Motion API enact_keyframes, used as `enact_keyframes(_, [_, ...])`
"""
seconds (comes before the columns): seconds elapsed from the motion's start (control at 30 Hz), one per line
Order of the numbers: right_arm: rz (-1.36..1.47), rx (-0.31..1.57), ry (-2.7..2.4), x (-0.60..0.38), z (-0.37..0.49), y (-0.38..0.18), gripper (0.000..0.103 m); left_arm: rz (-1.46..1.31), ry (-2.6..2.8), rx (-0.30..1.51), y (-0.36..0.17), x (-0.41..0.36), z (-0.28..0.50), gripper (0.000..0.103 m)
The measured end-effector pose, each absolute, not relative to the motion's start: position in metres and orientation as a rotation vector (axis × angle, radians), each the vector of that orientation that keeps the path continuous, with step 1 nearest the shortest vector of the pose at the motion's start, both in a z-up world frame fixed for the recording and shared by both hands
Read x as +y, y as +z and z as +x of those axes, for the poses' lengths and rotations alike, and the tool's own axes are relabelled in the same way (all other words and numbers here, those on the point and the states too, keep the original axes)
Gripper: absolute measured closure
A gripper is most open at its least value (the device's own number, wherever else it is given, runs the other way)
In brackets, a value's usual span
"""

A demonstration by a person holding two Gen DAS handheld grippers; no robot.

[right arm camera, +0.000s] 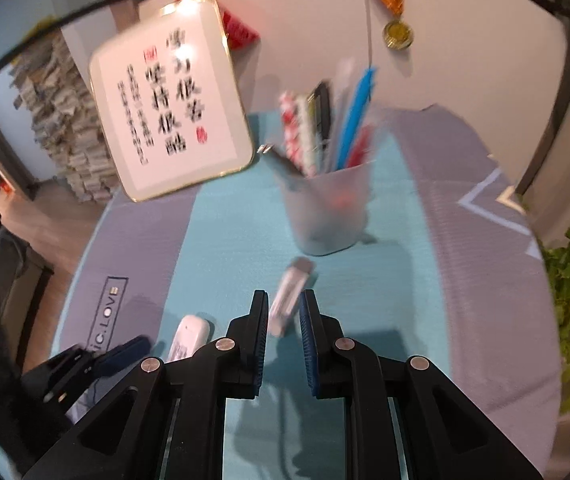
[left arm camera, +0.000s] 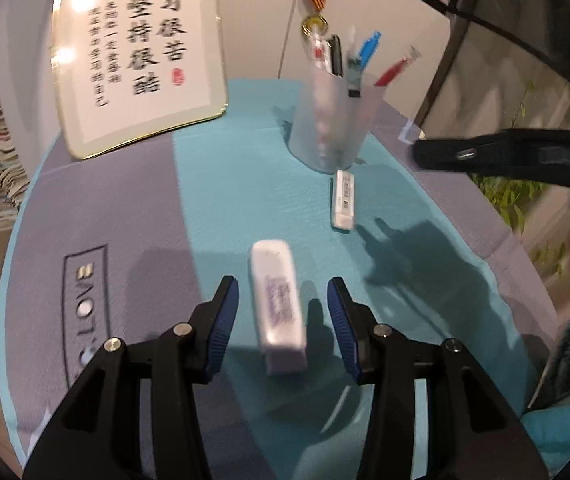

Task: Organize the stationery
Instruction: 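Grasp the white purple-ended case with the left tool while the right tool grasps the white stick, then carry the white stick into the cup and open the right tool while the left tool lifts the case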

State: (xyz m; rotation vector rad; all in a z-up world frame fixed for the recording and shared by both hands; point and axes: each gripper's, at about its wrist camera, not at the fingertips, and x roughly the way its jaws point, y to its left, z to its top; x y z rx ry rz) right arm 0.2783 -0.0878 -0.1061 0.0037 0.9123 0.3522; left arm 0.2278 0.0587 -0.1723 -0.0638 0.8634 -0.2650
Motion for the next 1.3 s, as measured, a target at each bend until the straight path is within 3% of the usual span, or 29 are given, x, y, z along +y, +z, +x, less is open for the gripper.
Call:
enact_keyframes(0.2, [0.000,0.895,0.373,-0.108,0.271,-0.093,0.087,-0.057,-0.208,0.902,-0.182,0.054,0.251,0.061])
enact_keyframes(0.23, [0.027,0.916,0.375,-0.108,0.276,-0.097,0.087,-0.059,-0.193,0.907,-0.184,0.056,0.253,0.066])
enact_keyframes(0.27, [0.052,0.958,0.379,-0.107,0.284,-0.105,0.087,-0.052,-0.188,0.893,-0.184,0.057,0.253,0.080])
enact_keyframes(0.4, [0.083,1.070,0.314,-0.097,0.306,-0.137,0.075,-0.087,-0.193,0.847,-0.183,0.066,0.245,0.080])
enact_keyframes(0.5, [0.166,1.123,0.284,-0.093,0.325,-0.157,0.075,-0.149,-0.200,0.778,-0.176,0.076,0.235,0.080])
enact_keyframes(1.0, [0.121,1.095,0.175,-0.051,0.359,-0.176,0.075,-0.254,-0.223,0.731,-0.177,0.098,0.231,0.080])
enact_keyframes(1.07, [0.124,1.090,0.194,-0.051,0.358,-0.176,0.084,-0.262,-0.224,0.726,-0.177,0.099,0.230,0.080])
enact_keyframes(1.3, [0.134,1.025,0.309,-0.077,0.324,-0.150,0.085,-0.264,-0.220,0.710,-0.174,0.100,0.227,0.080])
